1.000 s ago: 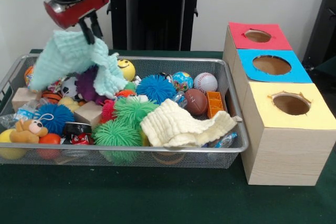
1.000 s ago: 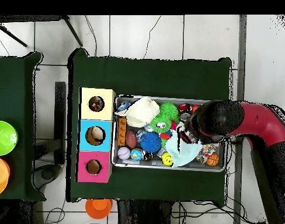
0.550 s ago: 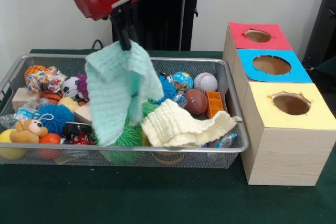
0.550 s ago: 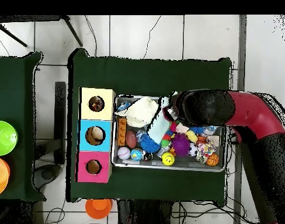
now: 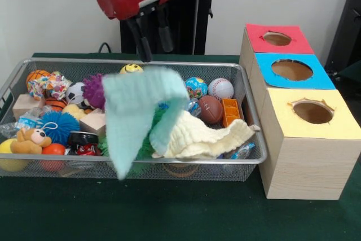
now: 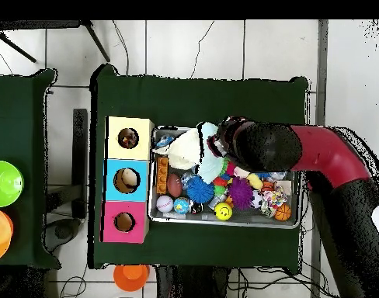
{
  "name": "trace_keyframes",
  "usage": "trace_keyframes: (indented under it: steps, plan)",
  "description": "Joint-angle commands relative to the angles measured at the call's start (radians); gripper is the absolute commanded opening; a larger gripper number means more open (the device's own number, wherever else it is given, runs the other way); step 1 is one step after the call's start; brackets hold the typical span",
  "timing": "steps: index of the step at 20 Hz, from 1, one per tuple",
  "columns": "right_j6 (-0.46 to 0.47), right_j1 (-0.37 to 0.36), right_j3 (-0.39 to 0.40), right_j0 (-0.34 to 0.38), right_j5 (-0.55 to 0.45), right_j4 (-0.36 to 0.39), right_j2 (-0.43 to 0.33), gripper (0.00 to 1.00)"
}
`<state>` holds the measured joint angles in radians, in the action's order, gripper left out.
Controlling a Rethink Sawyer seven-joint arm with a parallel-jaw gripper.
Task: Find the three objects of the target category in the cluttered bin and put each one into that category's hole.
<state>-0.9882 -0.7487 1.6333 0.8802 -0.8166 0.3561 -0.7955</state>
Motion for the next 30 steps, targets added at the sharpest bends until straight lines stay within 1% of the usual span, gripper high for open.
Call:
trace_keyframes:
  steps: [1,4,7,11,14,15,16,18,23,27,30]
  plan:
    - [-0.034,0.0,0.071,-0.031,-0.133,0.008,0.063,1.0]
    - [-0.024,-0.002,0.058,-0.046,-0.184,0.024,0.086,1.0]
    - [-0.006,0.004,0.049,-0.052,-0.196,0.049,0.1,1.0]
    - [0.032,0.002,0.023,-0.054,-0.27,0.114,0.15,1.0]
    - [0.086,0.005,-0.022,-0.061,-0.358,0.193,0.19,1.0]
    - [0.095,0.007,-0.032,-0.062,-0.371,0.207,0.194,1.0]
    - [0.113,0.012,-0.051,-0.064,-0.39,0.239,0.204,1.0]
    - [0.127,0.018,-0.074,-0.059,-0.4,0.268,0.205,1.0]
    - [0.156,0.019,-0.101,-0.033,-0.401,0.325,0.196,1.0]
    - [0.239,0.014,-0.118,0.01,-0.43,0.346,0.176,1.0]
    - [0.283,0.028,-0.126,0.049,-0.42,0.351,0.155,1.0]
